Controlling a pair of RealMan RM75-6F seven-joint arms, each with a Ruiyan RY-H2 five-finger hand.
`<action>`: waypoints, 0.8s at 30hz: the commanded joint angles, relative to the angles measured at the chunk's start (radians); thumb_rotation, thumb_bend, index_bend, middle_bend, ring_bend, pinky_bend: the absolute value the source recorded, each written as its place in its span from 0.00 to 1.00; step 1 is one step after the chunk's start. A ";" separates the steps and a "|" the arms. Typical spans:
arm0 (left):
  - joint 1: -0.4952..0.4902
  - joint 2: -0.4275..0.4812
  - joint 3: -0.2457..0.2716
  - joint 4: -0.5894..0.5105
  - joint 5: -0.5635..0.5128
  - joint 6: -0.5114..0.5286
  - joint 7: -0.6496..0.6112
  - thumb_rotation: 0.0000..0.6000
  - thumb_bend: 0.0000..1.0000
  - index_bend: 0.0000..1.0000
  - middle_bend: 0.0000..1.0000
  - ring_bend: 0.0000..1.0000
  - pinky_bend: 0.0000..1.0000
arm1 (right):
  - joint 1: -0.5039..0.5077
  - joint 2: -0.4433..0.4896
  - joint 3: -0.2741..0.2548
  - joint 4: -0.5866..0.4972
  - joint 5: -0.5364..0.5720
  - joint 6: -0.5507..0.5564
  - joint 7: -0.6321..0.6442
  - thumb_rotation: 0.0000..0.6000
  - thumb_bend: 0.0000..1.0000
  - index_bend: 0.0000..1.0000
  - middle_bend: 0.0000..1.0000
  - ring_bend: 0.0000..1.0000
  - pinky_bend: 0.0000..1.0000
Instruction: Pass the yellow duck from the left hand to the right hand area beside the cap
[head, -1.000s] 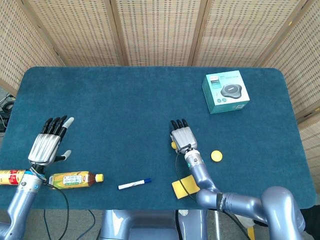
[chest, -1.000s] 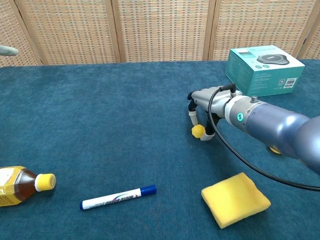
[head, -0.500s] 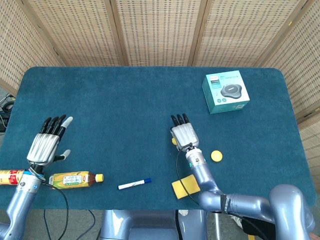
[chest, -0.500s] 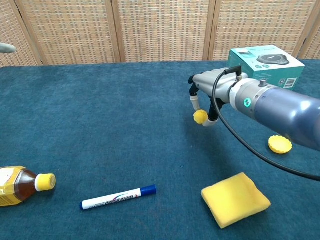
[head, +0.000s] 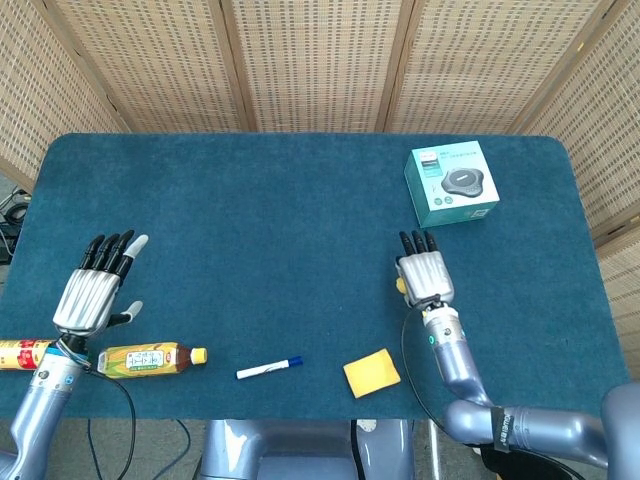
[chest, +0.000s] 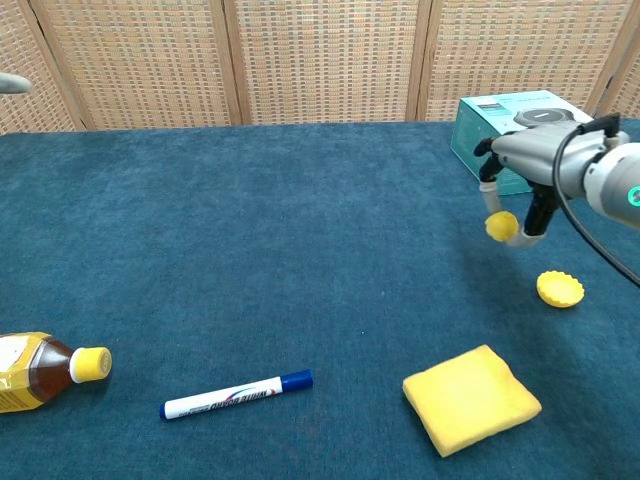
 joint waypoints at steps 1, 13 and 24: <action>0.005 0.002 0.001 -0.006 0.007 0.009 0.003 1.00 0.24 0.00 0.00 0.00 0.00 | -0.024 0.023 -0.020 -0.021 -0.006 0.020 0.008 1.00 0.20 0.55 0.05 0.00 0.00; 0.024 0.011 0.010 -0.033 0.048 0.037 0.008 1.00 0.25 0.00 0.00 0.00 0.00 | -0.114 0.070 -0.101 -0.066 -0.074 0.065 0.051 1.00 0.20 0.55 0.05 0.00 0.00; 0.023 0.006 0.007 -0.032 0.044 0.023 0.023 1.00 0.24 0.00 0.00 0.00 0.00 | -0.137 0.059 -0.106 -0.041 -0.096 0.045 0.073 1.00 0.20 0.55 0.05 0.00 0.00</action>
